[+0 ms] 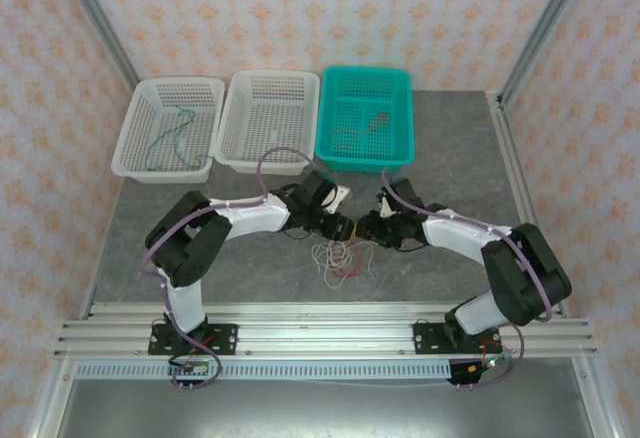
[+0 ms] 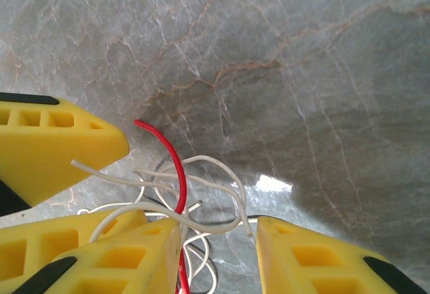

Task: Untangle the cables

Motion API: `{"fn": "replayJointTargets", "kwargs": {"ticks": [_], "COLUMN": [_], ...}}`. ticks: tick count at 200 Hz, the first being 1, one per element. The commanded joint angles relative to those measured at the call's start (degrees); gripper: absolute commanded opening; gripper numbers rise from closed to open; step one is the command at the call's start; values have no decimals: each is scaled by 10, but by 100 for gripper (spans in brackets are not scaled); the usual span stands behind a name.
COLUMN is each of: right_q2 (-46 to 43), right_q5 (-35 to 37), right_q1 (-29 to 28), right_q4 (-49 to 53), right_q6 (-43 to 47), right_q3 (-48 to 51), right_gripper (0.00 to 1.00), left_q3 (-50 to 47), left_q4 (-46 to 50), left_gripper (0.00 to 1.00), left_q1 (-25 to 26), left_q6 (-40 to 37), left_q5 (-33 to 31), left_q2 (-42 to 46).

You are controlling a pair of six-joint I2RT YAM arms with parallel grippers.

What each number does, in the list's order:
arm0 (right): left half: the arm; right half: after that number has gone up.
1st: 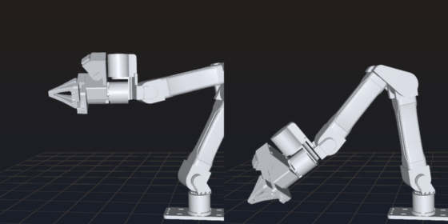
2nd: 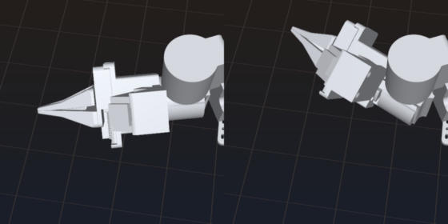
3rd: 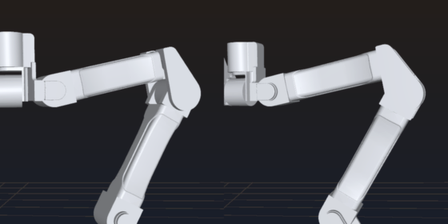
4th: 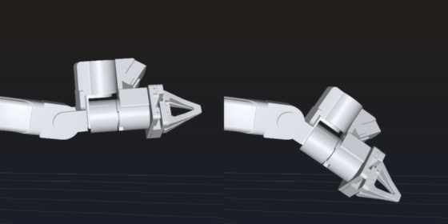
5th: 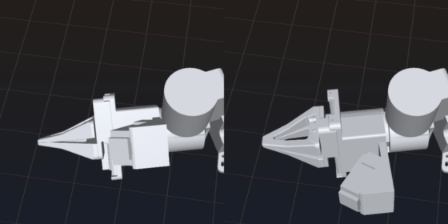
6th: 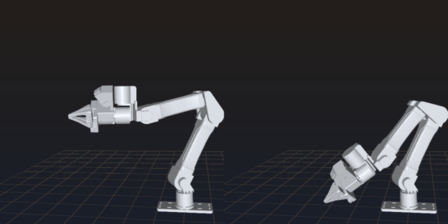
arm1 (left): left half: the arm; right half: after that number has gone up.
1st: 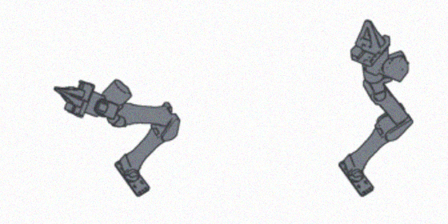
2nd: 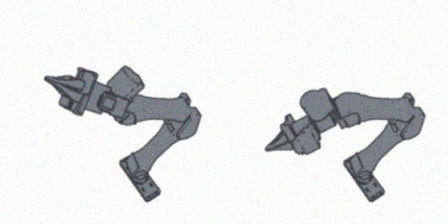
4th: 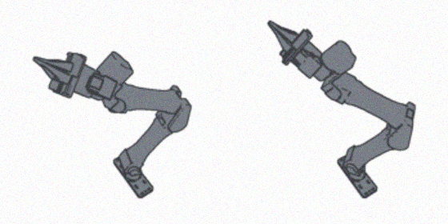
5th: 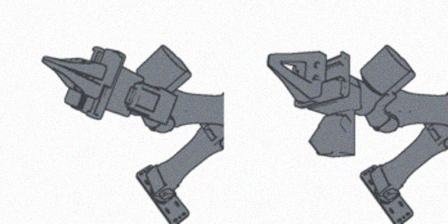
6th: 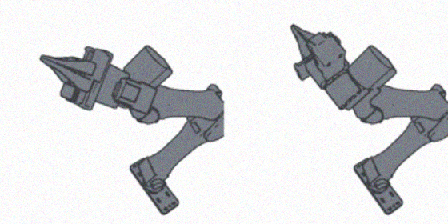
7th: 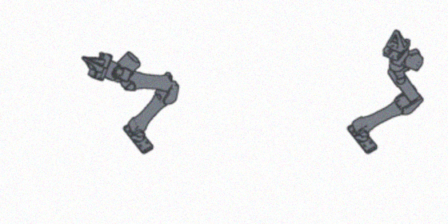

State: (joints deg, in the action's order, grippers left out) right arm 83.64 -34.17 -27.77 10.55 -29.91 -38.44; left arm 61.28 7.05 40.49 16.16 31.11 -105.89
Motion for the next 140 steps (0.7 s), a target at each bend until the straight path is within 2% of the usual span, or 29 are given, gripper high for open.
{"fn": "replayJointTargets", "kwargs": {"ticks": [1, 48, 92, 121, 140], "right_q2": [-14, -25, -38, -93, -163], "right_q5": [-7, 4, -12, -23, 7], "right_q1": [-6, -6, -6, -17, -48], "right_q4": [18, 8, 5, 31, 55], "right_q6": [8, -1, -4, -14, -30], "right_q3": [15, 27, 41, 67, 85], "right_gripper": [36, 36, 36, 38, 40], "left_q3": [-14, -25, -47, -67, -88], "left_q4": [-16, -28, -32, -28, -46], "left_gripper": [50, 50, 50, 49, 50], "left_q1": [7, 8, 8, 6, 3], "left_q6": [-11, -26, -55, -70, -66], "left_q5": [57, 96, 102, 60, 24], "left_q2": [10, 27, 76, 105, 138]}}
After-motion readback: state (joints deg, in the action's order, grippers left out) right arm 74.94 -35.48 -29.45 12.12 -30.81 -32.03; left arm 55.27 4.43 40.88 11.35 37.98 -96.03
